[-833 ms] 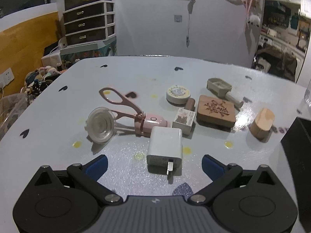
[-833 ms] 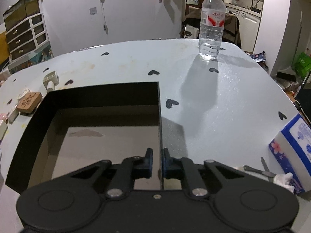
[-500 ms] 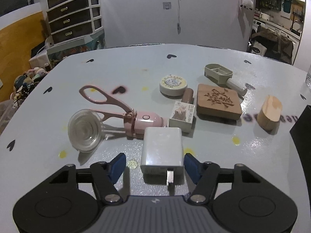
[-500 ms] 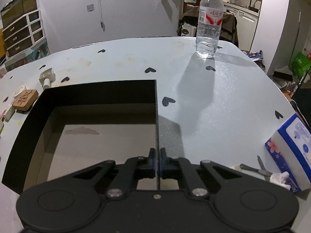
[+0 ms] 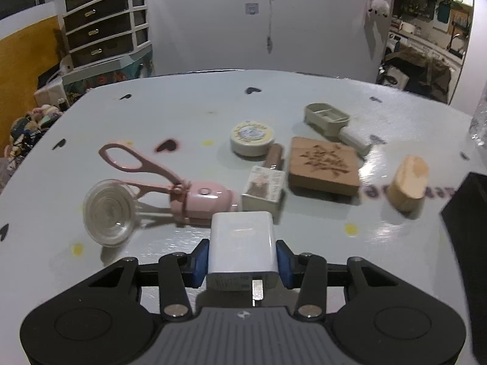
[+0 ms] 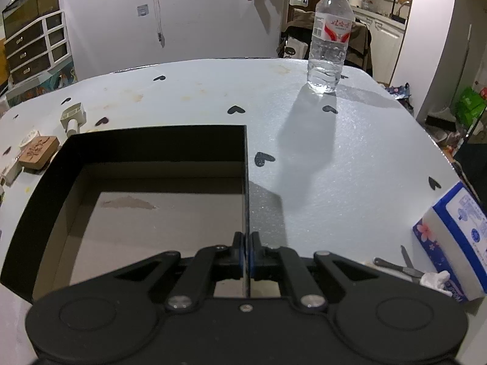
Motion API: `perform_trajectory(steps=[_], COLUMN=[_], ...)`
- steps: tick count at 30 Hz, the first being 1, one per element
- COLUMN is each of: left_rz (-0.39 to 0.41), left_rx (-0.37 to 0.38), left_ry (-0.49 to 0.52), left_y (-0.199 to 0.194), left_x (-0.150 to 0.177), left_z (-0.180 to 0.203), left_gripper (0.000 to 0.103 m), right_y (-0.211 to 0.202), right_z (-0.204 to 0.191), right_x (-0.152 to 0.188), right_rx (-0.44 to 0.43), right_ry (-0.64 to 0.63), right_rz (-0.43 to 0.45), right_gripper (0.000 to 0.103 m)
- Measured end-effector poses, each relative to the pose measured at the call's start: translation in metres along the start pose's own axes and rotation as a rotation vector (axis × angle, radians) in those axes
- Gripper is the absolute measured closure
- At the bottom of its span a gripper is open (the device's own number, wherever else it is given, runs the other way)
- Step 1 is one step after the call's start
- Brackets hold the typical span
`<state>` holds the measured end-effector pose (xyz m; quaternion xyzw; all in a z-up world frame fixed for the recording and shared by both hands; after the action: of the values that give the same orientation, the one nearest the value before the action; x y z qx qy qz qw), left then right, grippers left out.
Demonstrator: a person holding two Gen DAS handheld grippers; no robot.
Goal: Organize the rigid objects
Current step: 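Carry the white charger into the black box and open the left gripper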
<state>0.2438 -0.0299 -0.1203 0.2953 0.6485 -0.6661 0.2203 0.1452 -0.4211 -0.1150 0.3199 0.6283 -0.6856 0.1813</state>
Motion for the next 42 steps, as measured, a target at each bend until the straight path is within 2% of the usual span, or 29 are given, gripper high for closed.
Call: perform_trajectory(steps=[8, 16, 20, 25, 31, 36, 42], left_rz=[0.022, 0.088, 0.04, -0.087, -0.221, -0.236, -0.242], left_rx=[0.146, 0.325, 0.407, 0.513, 0.56, 0.557, 0.544], left_ry=[-0.019, 0.045, 0.058, 0.065, 0.051, 0.016, -0.039], left_y=[-0.027, -0.059, -0.059, -0.045, -0.012, 0.006, 0.021], left_x=[-0.012, -0.045, -0.054, -0.045, -0.027, -0.021, -0.021], left_z=[0.04, 0.12, 0.164, 0.225, 0.278, 0.296, 0.294], left_gripper=[0.057, 0.057, 0.057, 0.057, 0.057, 0.057, 0.057], right_y=[-0.002, -0.005, -0.005, -0.004, -0.004, -0.003, -0.003], right_z=[-0.001, -0.008, -0.014, -0.016, -0.017, -0.023, -0.027], right_x=[0.0, -0.002, -0.004, -0.005, -0.004, -0.005, -0.005], right_rx=[-0.015, -0.043, -0.052, -0.052, -0.067, -0.092, -0.113], right_ry=[0.005, 0.013, 0.004, 0.007, 0.0, -0.019, -0.019], right_rz=[0.007, 0.028, 0.037, 0.041, 0.046, 0.044, 0.041], right_gripper=[0.099, 0.099, 0.099, 0.099, 0.099, 0.099, 0.099])
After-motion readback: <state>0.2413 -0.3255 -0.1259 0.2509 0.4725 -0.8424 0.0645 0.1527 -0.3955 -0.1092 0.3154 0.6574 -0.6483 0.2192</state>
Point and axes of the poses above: each gripper's, at about its wrist camera, not at the fingertips, and y roughly the way its jaws point, z to its right, x to its underside, the point moved 5 cm from there along y, roughly the way its jaws point, and after that the axes turned 1 degree about z, right-handed, at the moved point
